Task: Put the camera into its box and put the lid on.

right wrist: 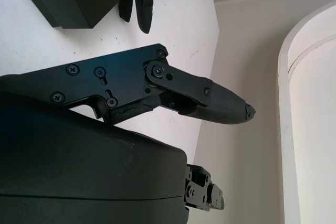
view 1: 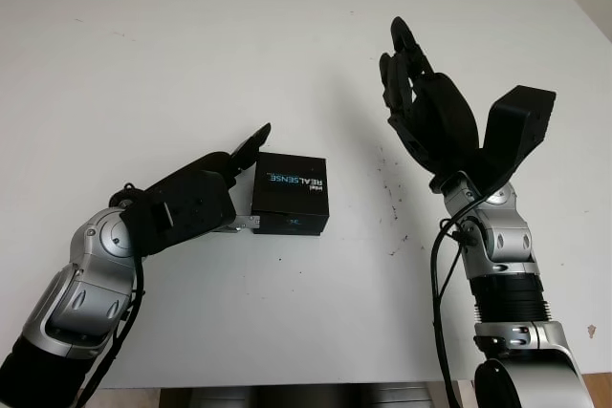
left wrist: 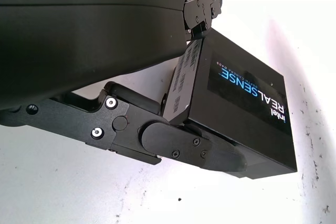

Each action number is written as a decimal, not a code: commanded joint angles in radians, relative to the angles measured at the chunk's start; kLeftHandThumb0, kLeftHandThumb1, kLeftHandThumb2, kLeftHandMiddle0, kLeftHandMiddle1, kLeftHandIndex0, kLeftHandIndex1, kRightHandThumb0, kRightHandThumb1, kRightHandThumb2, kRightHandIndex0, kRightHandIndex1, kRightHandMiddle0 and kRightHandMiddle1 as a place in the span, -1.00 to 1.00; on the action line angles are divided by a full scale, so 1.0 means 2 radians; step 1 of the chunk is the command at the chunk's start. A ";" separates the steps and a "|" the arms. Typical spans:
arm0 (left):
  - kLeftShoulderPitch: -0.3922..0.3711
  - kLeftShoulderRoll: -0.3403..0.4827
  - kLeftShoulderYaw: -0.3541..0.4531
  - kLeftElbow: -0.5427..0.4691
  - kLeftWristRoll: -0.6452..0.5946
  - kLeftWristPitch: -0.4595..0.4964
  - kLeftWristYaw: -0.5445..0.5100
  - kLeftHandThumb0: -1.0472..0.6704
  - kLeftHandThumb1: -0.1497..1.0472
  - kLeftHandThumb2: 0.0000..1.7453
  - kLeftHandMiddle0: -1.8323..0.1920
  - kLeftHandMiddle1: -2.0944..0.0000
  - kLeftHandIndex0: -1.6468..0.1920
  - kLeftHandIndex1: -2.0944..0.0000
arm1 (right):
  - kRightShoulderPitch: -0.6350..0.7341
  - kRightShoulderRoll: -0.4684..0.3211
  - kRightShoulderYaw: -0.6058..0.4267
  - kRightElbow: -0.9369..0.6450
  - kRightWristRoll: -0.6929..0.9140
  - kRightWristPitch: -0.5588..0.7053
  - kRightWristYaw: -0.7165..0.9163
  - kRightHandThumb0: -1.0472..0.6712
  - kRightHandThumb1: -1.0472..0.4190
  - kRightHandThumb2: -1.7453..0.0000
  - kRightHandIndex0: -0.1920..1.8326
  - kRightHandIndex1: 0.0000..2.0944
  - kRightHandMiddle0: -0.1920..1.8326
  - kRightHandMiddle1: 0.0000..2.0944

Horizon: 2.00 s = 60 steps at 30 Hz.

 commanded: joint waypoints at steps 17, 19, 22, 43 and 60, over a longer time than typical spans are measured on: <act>0.030 0.114 -0.013 -0.037 0.129 -0.094 0.021 -0.70 1.00 -0.27 1.00 1.00 1.00 1.00 | 0.010 0.000 0.000 -0.015 0.001 -0.005 0.002 -0.60 -1.00 0.19 -1.00 -1.00 -1.00 -1.00; 0.023 0.118 0.000 -0.028 0.142 -0.094 0.017 -0.70 1.00 -0.24 1.00 1.00 1.00 1.00 | 0.010 0.001 0.000 -0.013 0.001 -0.007 0.002 -0.60 -1.00 0.19 -1.00 -1.00 -1.00 -1.00; 0.019 0.113 0.024 -0.018 0.143 -0.086 0.020 -0.69 1.00 -0.24 1.00 1.00 1.00 1.00 | 0.008 -0.001 -0.001 -0.011 0.002 -0.009 0.005 -0.61 -1.00 0.20 -1.00 -1.00 -1.00 -1.00; 0.000 -0.158 0.230 0.119 -0.146 -0.278 0.257 -0.62 1.00 -0.36 1.00 1.00 1.00 1.00 | 0.028 0.010 0.015 -0.025 -0.025 -0.041 -0.016 -0.58 -1.00 0.16 -1.00 -1.00 -1.00 -1.00; -0.089 -0.188 0.238 0.294 -0.271 -0.376 0.203 -0.67 1.00 -0.24 1.00 1.00 1.00 1.00 | 0.065 0.045 0.028 -0.025 -0.053 -0.067 -0.065 -0.58 -1.00 0.17 -1.00 -1.00 -1.00 -1.00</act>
